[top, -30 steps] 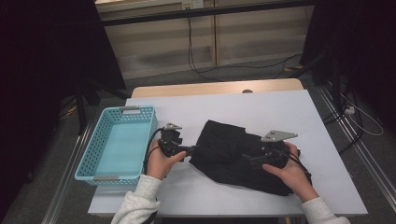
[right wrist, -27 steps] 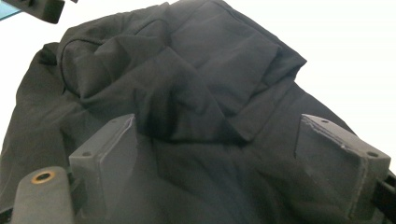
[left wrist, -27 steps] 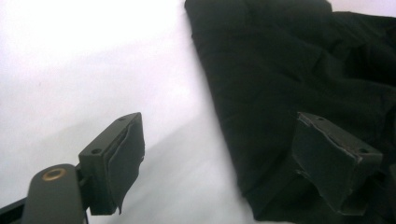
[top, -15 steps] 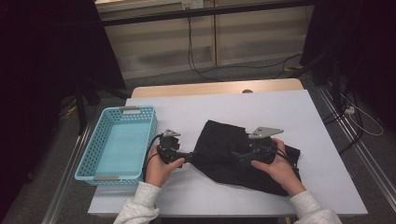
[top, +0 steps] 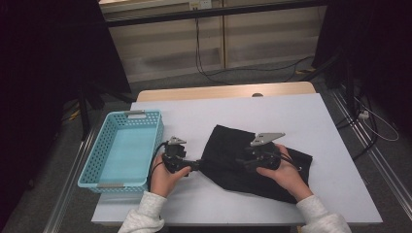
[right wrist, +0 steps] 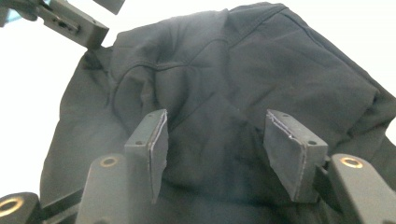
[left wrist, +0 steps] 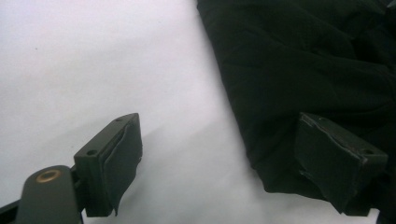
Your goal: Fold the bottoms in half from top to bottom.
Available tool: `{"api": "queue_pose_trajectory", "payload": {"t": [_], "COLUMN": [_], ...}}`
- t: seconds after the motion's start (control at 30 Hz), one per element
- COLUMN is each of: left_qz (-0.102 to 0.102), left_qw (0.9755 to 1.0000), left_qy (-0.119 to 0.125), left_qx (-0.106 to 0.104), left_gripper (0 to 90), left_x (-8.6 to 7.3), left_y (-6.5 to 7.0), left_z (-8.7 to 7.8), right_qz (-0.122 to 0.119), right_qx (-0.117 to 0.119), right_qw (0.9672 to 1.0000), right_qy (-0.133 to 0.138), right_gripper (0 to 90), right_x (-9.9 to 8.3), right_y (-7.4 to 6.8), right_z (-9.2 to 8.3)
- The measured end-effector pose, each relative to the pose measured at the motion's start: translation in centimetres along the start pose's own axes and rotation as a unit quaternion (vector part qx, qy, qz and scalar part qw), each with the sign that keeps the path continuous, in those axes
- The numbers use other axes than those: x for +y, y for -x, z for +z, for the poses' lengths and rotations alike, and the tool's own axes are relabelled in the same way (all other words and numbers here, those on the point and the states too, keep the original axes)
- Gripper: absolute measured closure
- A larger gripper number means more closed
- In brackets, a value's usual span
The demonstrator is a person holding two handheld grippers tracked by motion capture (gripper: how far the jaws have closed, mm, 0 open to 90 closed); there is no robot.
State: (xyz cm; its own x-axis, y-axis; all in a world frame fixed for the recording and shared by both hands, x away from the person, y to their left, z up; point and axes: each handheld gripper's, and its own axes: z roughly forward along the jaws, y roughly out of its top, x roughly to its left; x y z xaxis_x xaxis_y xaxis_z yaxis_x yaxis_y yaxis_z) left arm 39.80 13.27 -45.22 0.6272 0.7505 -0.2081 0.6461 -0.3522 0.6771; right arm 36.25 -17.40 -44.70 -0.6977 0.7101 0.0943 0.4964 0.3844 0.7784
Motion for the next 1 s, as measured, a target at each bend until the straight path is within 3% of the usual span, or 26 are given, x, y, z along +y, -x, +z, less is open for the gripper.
{"api": "queue_pose_trajectory", "payload": {"t": [0.23,0.37,0.43,0.57,0.6,0.7,0.73,0.77,0.8,0.83,0.87,1.0], "left_qz": [0.006,0.006,0.005,0.006,0.005,0.002,0.004,0.004,0.003,0.003,0.003,0.004], "left_qw": [1.0,1.0,1.0,1.0,1.0,1.0,1.0,1.0,1.0,1.0,1.0,1.0], "left_qy": [0.002,0.0,0.006,0.006,0.001,0.005,0.002,0.004,0.009,0.009,0.005,0.007], "left_qx": [0.0,-0.004,-0.002,-0.002,-0.006,-0.001,-0.003,-0.004,-0.002,-0.002,-0.004,0.0], "left_gripper": [15.5,15.3,15.3,15.3,15.2,15.2,15.2,15.2,15.2,15.2,15.2,15.2], "left_x": [0.1,0.2,0.3,0.3,0.3,0.2,0.2,0.2,0.2,0.2,0.2,0.1], "left_y": [0.5,0.5,0.6,0.5,0.4,0.3,0.3,0.3,0.3,0.3,0.3,0.4], "left_z": [-0.1,-0.3,-0.2,-0.2,-0.3,-0.4,-0.5,-0.5,-0.5,-0.5,-0.5,-0.4], "right_qz": [0.009,0.013,0.027,0.028,0.022,0.019,0.018,0.018,0.014,0.014,0.012,0.011], "right_qx": [-0.008,-0.029,-0.042,-0.042,-0.043,-0.036,-0.026,-0.026,-0.022,-0.022,-0.02,-0.015], "right_qw": [0.9999,0.9992,0.9978,0.9976,0.9985,0.9991,0.9995,0.9995,0.9995,0.9995,0.9994,0.9992], "right_qy": [0.003,0.025,0.044,0.047,0.025,0.007,-0.01,-0.01,-0.019,-0.019,-0.025,-0.034], "right_gripper": [43.5,35.9,27.2,27.2,35.6,42.6,53.2,53.2,61.2,61.2,67.8,68.8], "right_x": [-1.3,-1.2,-0.5,-0.2,-0.4,-1.0,-1.8,-1.8,-2.5,-2.5,-3.1,-3.7], "right_y": [0.2,0.6,0.7,0.6,0.4,0.3,0.3,0.3,0.2,0.2,0.0,0.1], "right_z": [-1.8,-3.0,-3.4,-3.1,-2.6,-2.1,-2.0,-2.0,-2.2,-2.2,-2.5,-3.0]}}
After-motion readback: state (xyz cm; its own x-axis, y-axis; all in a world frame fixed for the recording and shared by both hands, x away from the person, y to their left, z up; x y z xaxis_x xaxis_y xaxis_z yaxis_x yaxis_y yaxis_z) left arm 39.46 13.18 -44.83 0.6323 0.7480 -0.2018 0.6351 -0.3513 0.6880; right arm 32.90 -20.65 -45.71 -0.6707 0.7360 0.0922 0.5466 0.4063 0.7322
